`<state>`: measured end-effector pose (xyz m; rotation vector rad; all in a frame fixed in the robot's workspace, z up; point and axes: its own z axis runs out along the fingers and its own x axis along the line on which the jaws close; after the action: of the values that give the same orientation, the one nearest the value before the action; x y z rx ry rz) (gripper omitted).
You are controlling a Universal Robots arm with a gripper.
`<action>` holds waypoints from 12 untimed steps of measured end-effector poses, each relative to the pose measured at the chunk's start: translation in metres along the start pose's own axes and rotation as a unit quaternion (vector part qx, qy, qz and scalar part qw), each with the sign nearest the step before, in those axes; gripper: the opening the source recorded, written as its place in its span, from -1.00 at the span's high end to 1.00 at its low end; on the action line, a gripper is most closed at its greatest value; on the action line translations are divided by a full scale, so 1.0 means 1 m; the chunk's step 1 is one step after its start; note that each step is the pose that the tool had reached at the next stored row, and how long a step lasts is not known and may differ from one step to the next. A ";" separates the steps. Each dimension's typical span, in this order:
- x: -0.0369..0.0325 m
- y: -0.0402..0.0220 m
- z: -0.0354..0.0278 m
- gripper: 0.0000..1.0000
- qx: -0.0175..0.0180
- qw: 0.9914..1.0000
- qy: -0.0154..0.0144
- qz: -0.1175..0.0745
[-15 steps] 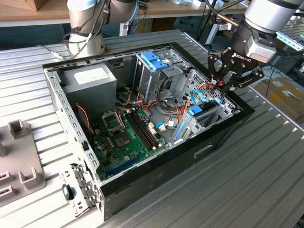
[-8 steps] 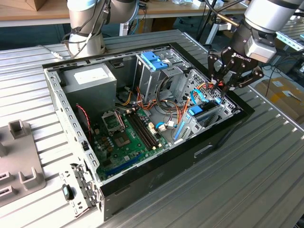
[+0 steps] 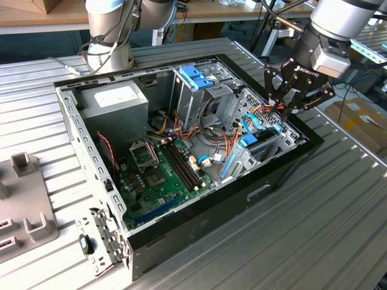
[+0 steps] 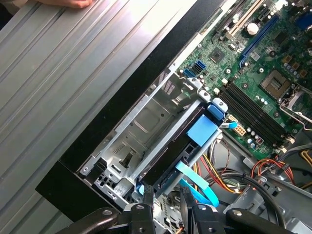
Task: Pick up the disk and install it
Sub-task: 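Insert the second disk wire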
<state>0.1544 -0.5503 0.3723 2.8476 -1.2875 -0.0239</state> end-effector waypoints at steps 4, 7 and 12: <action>0.0028 -0.0049 -0.0002 0.29 0.000 1.000 0.000 0.000; 0.0063 -0.0090 -0.0003 0.29 0.000 1.000 0.000 -0.001; 0.0175 -0.0217 -0.0006 0.29 0.000 1.000 0.000 -0.001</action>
<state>0.1823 -0.5491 0.3723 2.8494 -1.2834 -0.0238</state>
